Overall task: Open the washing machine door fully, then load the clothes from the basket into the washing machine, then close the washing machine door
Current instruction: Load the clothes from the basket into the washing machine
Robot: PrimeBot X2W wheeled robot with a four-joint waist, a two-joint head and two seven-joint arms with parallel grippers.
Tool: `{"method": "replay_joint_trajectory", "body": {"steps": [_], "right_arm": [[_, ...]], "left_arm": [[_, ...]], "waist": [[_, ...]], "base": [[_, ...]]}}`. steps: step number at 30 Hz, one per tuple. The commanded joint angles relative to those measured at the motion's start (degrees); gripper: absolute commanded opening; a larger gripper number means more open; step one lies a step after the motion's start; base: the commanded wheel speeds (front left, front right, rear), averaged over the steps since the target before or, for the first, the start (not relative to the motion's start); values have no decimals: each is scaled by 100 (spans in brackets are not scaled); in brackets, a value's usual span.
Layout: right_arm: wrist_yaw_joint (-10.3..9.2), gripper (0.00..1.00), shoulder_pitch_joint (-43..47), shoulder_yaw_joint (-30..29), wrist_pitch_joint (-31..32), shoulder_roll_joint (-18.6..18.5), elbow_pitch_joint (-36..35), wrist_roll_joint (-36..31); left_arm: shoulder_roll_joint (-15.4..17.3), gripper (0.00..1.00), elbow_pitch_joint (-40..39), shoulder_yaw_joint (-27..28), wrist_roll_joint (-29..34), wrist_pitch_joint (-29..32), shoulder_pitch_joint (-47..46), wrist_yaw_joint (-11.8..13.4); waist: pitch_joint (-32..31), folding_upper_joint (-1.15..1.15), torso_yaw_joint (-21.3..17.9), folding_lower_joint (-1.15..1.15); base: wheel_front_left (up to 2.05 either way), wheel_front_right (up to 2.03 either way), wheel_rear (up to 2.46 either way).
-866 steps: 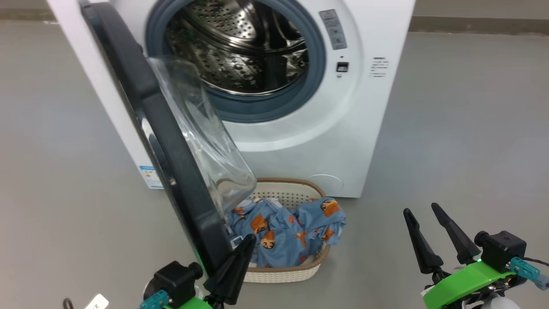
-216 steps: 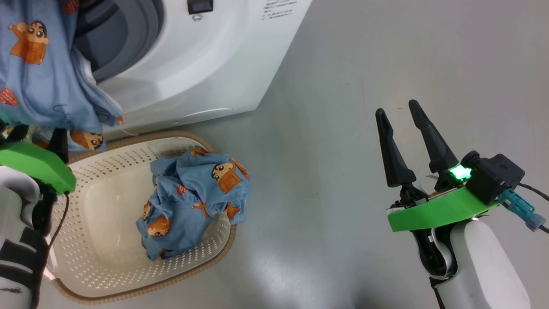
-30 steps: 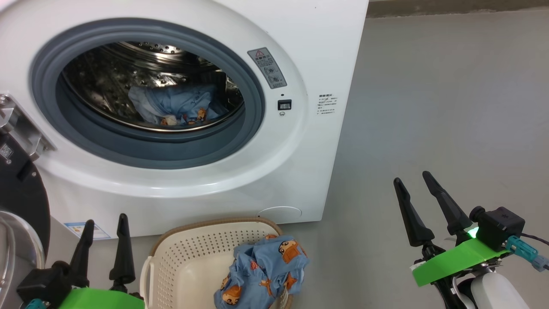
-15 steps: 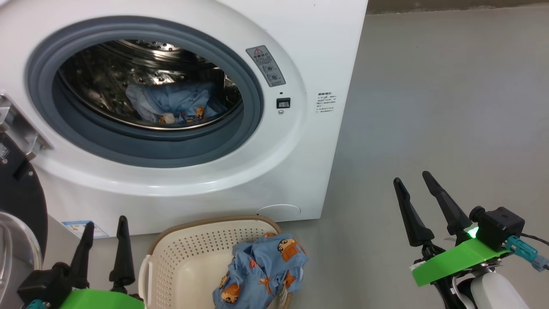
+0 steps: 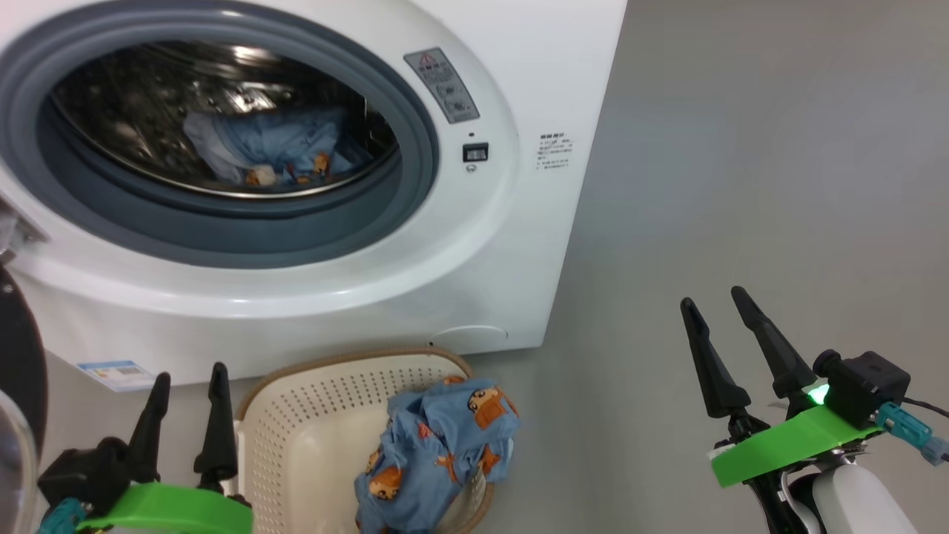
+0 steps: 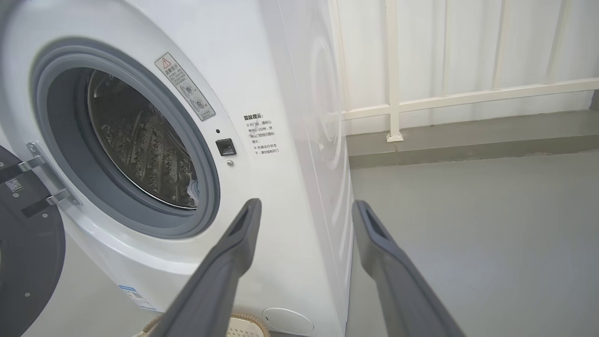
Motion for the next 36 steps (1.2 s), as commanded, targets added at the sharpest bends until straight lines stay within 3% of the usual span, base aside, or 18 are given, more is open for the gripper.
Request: {"method": "replay_joint_trajectory", "body": {"steps": [1, 16, 36], "right_arm": [[9, 100, -151, 87, -27, 24, -171, -66], [9, 100, -517, 10, -27, 341, -336, -305], [9, 100, -967, -96, -27, 589, -514, -526]], "left_arm": [[165, 100, -63, 139, -73, -36, -263, -8], [818, 100, 672, -688, -566, -36, -968, -14], [1671, 100, 2158, -3029, -2035, 96, -2422, -15]], "waist": [[215, 0, -73, 0], [1255, 0, -354, 0], [2446, 0, -648, 0]], "base": [[0, 0, 0], [0, 0, 0], [0, 0, 0]]}}
